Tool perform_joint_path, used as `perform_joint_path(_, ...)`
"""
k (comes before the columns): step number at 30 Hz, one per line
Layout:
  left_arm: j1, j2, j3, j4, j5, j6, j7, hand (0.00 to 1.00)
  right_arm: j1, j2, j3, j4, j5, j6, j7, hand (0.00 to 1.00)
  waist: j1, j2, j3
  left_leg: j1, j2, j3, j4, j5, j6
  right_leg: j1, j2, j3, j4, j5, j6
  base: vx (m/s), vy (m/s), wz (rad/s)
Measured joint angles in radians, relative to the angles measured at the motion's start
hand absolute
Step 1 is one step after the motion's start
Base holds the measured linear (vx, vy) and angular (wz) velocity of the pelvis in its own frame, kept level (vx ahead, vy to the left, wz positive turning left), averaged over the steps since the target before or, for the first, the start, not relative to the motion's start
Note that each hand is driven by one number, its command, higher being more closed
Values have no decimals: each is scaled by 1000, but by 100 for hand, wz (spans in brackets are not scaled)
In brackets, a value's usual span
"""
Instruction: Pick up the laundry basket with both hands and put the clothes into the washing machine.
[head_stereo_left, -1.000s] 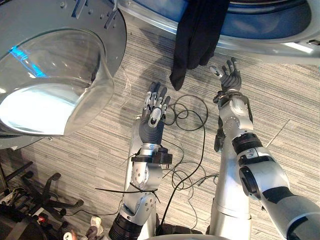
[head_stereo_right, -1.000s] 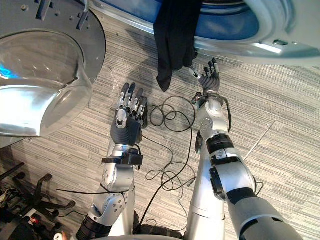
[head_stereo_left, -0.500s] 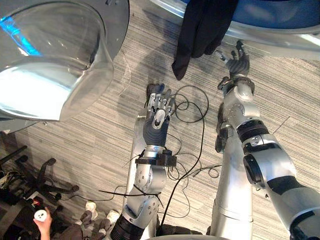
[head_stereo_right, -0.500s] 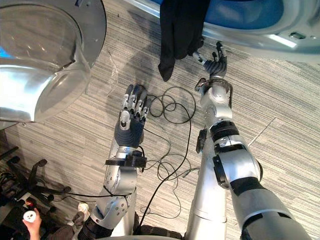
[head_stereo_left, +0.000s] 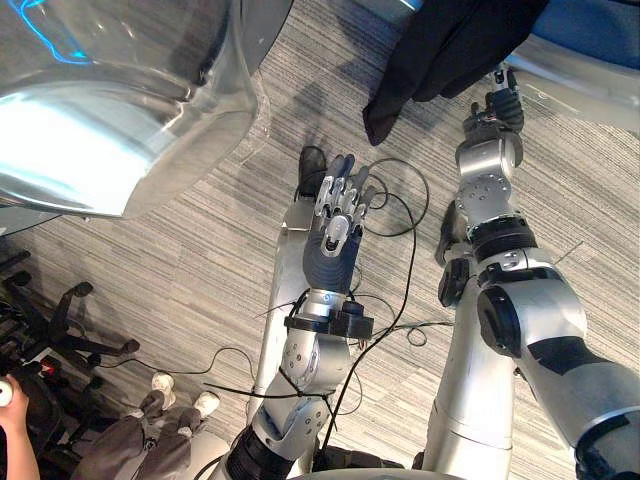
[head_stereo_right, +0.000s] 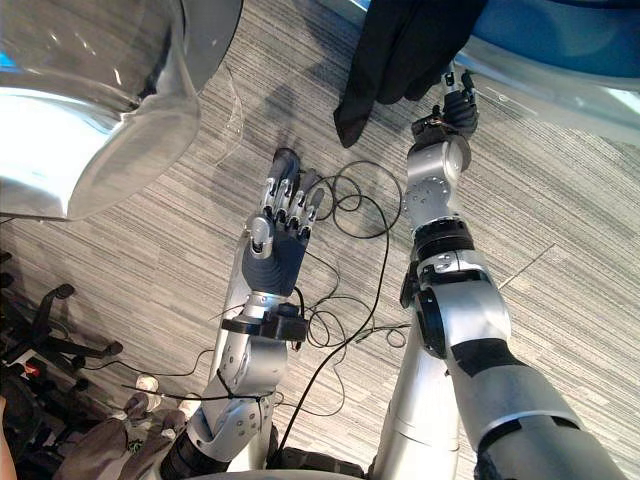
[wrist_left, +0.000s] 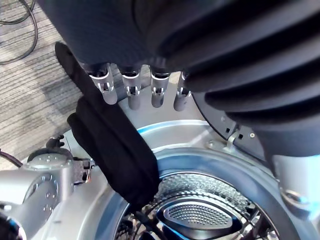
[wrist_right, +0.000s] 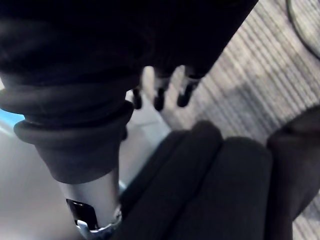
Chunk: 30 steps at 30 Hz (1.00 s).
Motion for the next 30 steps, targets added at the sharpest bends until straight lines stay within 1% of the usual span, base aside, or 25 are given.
perform_joint_path(2,1,1,-25,-16,-4,0,2,0,-13,-18,20,0,2,3,-14,0,-2,-1,0,-18,-7,-9,0,10,-4,-16,-1,-4,1,3,5,4,13,3)
perform_joint_path(3,1,1,-38,-18,-9,0,3,0,-14,-32,38,0,2,3,-15,0,-3,-2,1,-28,-8,-13,1,27,-3,-24,-2,-6,6,3,6,0,0,0)
perform_joint_path(5,2,2,-46,-18,-10,0,13,0,-22,-51,60,1,7,5,-18,0,-5,-2,1,-43,-9,-14,3,40,-5,-37,-2,-7,11,10,7,0,0,0)
perform_joint_path(7,1,3,-56,-18,-15,0,17,0,-41,-66,83,2,32,9,-39,0,-7,-4,2,-60,-10,-19,14,65,-3,-51,-2,-10,23,16,2,0,0,0)
perform_joint_path(9,1,4,-57,-18,-26,0,19,0,-41,-74,100,2,37,11,-40,0,-8,-4,2,-68,-11,-22,26,69,2,-56,-3,-13,33,18,-2,0,0,0)
perform_joint_path(12,1,4,-58,-18,-28,0,19,0,-45,-76,135,2,41,13,-42,0,-20,-4,2,-71,-11,-28,28,69,2,-58,-4,-19,40,16,-5,1,-4,1)
perform_joint_path(13,1,7,-67,-30,-29,-1,24,0,-82,-72,154,46,54,18,-43,0,-32,-8,5,-71,-15,-33,27,67,-5,-58,-14,-27,37,16,-10,0,0,0)
perform_joint_path(16,-1,13,-77,-55,-29,-1,28,0,-125,-59,170,89,76,24,-56,0,-40,-11,7,-71,-16,-35,21,67,-6,-58,-17,-31,32,17,-11,0,0,0)
perform_joint_path(21,-1,17,-82,-65,-29,-6,38,0,-131,-56,178,89,109,21,-59,0,-47,-16,10,-71,-23,-39,22,67,-7,-54,-23,-35,29,18,-13,1,-4,2)
perform_joint_path(22,-1,17,-81,-65,-29,-8,39,0,-131,-54,179,88,115,20,-59,0,-57,-16,9,-71,-24,-40,22,67,-6,-54,-20,-34,33,16,-10,4,-14,8)
perform_joint_path(26,-1,16,-77,-64,-30,-10,39,0,-131,-39,179,68,144,16,-60,0,-60,-16,9,-75,-21,-42,37,72,-4,-55,-14,-31,47,14,-9,4,-10,-1)
perform_joint_path(30,2,8,-53,-64,-32,-12,41,0,-130,1,177,-5,154,-17,-69,0,-63,-16,9,-95,-9,-44,41,72,-4,-80,-3,-31,56,14,-10,1,-9,-5)
